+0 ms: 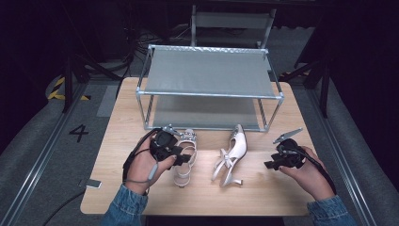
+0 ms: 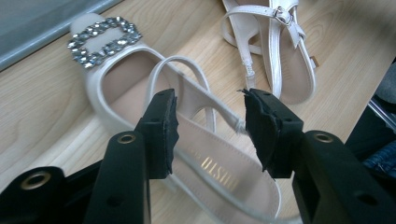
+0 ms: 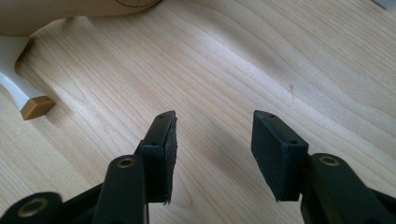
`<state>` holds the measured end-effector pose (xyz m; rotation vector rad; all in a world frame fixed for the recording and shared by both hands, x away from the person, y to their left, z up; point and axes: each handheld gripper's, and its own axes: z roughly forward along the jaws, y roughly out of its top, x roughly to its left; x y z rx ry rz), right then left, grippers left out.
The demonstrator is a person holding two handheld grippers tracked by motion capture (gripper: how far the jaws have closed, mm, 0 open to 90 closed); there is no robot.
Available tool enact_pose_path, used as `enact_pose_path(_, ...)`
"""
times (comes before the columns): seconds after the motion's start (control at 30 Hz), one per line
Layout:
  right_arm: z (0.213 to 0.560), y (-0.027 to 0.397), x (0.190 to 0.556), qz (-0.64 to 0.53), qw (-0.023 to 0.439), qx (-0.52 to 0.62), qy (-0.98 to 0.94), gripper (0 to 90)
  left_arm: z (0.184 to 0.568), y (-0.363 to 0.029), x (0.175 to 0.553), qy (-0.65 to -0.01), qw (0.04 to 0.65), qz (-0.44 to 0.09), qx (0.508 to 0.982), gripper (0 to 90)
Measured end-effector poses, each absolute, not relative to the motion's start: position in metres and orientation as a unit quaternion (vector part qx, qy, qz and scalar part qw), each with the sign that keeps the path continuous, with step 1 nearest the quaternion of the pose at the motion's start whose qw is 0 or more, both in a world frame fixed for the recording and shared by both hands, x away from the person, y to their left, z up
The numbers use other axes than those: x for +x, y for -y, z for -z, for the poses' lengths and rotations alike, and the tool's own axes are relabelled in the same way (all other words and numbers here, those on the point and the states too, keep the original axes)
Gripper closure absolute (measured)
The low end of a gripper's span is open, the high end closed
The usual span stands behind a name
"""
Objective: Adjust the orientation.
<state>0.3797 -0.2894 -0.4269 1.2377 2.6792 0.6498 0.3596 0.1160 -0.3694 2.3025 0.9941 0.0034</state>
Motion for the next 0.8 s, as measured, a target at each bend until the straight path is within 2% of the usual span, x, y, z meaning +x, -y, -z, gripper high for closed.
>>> enact_pose_path(0.37, 0.428, 0.293, 0.368, -0.233, 0.079, 0.416, -0.875, 51.5, 0.394, -0.087, 0.376, -0.388, 0.277, -0.001, 0.879, 45.4)
enact_pose_path(0.8, 0.432, 0.301, 0.361, -0.235, 0.082, 0.430, -0.868, 50.9, 0.424, -0.070, 0.389, -0.413, 0.253, 0.001, 0.875, 45.6)
